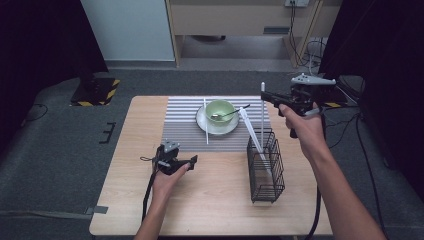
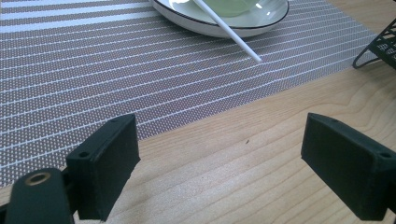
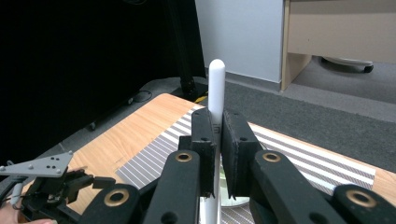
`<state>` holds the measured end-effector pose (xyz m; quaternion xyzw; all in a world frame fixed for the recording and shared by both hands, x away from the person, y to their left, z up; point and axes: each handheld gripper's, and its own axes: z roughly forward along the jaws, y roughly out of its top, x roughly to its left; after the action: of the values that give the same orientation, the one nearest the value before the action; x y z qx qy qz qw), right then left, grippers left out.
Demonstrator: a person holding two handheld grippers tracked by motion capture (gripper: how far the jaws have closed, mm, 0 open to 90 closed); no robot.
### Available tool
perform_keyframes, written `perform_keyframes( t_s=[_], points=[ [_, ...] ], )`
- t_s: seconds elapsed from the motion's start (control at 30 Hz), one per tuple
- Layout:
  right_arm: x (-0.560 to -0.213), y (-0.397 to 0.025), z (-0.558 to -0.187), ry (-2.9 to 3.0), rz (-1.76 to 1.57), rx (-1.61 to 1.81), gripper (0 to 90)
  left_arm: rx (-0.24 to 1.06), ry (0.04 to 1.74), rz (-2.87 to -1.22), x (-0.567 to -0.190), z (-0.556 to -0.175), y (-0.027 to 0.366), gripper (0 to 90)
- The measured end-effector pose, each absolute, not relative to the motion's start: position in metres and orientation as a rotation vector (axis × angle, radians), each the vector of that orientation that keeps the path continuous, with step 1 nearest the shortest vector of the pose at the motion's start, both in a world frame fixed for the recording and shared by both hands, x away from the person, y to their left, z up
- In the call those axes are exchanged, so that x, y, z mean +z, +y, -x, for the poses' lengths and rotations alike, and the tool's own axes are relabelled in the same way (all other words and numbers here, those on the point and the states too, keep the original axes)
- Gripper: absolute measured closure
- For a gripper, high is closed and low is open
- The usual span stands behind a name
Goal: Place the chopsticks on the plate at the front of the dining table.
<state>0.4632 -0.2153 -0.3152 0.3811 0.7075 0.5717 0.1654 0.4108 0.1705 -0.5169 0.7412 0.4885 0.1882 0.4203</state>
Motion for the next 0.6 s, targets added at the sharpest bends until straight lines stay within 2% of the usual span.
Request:
perform_keyframes(
  t_s=[0.6],
  points=[
    [-0.296, -0.222, -0.468, 1.939, -1.08, 1.719, 84.2, 0.459, 1.13, -1.826, -0.505, -0.407, 0.159, 9.9]
  ],
)
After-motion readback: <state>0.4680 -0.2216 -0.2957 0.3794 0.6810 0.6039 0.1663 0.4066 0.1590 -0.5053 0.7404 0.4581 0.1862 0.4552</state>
